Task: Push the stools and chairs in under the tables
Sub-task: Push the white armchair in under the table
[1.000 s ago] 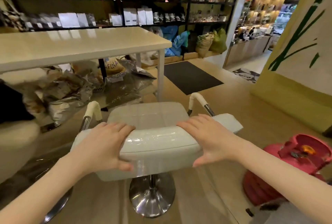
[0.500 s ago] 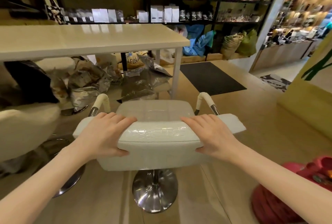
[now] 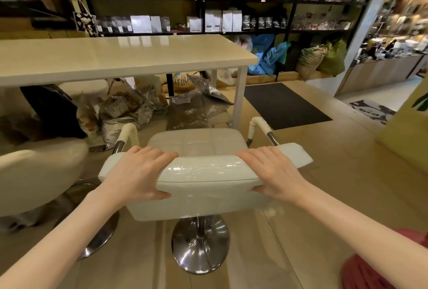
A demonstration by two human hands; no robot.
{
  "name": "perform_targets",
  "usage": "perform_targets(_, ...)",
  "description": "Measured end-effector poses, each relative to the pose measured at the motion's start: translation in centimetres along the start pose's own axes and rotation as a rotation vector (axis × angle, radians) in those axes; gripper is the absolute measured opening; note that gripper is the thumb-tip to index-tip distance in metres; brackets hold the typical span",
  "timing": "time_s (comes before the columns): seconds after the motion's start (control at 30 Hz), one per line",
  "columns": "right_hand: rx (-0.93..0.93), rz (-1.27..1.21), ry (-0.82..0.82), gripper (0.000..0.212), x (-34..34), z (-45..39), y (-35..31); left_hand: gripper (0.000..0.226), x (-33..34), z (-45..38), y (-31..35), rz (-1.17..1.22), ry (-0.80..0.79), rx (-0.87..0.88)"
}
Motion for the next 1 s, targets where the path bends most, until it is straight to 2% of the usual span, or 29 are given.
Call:
perform_targets(0.63,-0.055,0.023,0.034,0.101,0.9,-13.2,1.2,0.083,1.8,-4.0,-12.1,0.058,0.025,-0.098)
perform_targets(0.83,-0.003,0.014,0.025,0.103,1.4,-14.2,3.1,0.083,1.2,-6.8,-12.9,-0.003,0.013,-0.050)
perform_targets(1.0,0.001,0.023,0.031,0.099,2.6,-18.8,2.1,0.082,2.8,-7.2,-17.1,0.047,0.014,-0.111)
Point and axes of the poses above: each hand's wrist, its own z-axis away from the middle knuckle, its own x-axis out of the palm, y = z × x, the point moved 10 cm from there along -z, towards the middle knuckle, and after that the axes turned 15 degrees about -y, right-handed, at the moved point
